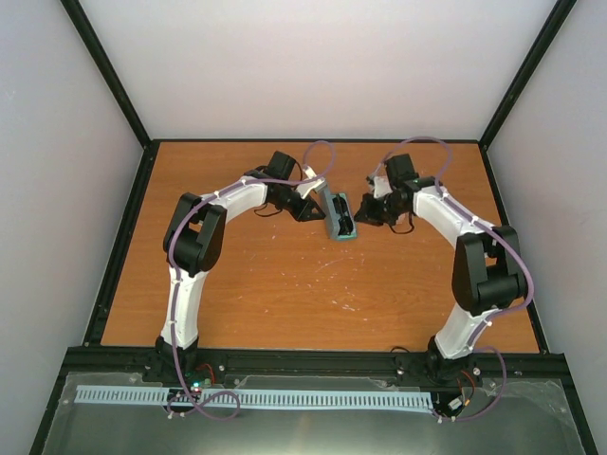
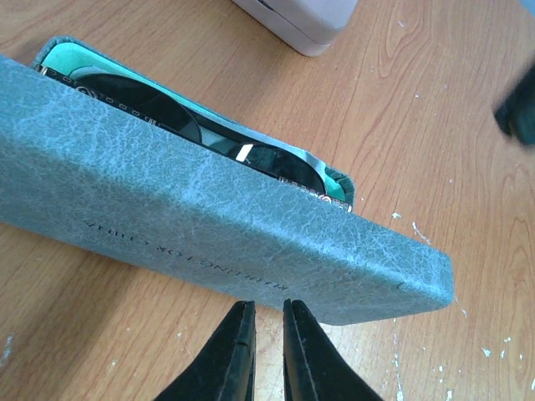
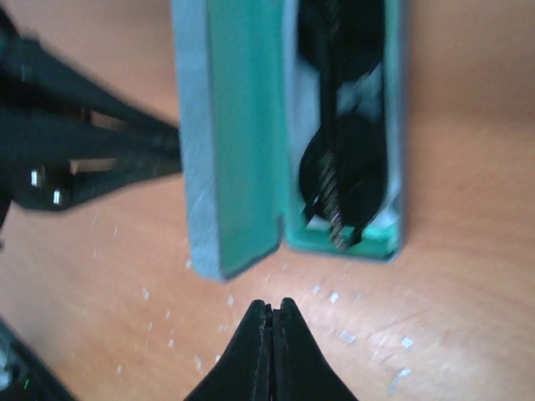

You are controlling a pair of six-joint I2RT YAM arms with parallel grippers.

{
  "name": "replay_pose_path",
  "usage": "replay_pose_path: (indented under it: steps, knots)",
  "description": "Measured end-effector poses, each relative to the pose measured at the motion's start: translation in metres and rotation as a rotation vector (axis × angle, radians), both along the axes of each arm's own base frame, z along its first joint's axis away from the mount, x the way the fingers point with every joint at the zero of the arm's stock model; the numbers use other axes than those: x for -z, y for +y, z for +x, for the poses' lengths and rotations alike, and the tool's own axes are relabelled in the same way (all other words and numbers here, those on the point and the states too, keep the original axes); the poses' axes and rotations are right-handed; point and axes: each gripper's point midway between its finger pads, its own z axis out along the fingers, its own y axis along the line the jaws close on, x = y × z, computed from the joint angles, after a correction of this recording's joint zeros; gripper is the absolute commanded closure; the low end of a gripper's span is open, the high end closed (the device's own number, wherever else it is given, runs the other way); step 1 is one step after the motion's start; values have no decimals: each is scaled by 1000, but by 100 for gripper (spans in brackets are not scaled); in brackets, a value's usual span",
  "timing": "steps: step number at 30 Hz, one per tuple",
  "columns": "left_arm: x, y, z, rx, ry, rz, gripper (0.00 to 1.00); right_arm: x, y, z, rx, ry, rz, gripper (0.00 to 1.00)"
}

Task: Organize the sunglasses
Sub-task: Adjust the sunglasses in the sunglasses case, then close the sunglasses case at the center of the board.

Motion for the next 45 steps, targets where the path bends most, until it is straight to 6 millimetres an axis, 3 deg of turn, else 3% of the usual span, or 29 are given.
replay_pose_path:
  steps: [3,5,9,13,19,25,36,45]
  knots:
    - [0,0,0,-1,-1,2,87,-6,-17,29,69,-55,-53,97]
    - [0,0,0,-2,-1,2,87,0,-20,47,90,-64,-85,97]
    - [-3,-1,4,-2,-9,-1,87,32,-21,74,109,-38,-146,97]
    - [-6,-5,11,-2,-23,-9,87,64,-23,82,112,18,-189,97]
    - [4,-8,16,-6,-7,-6,87,84,-25,84,108,54,-215,97]
    - [17,-15,14,4,25,-2,87,86,-16,83,84,50,-215,97]
    - [7,-24,25,8,6,-25,87,92,-13,83,77,33,-203,97]
    - [17,-28,28,11,7,-28,87,92,-10,81,59,-5,-180,97]
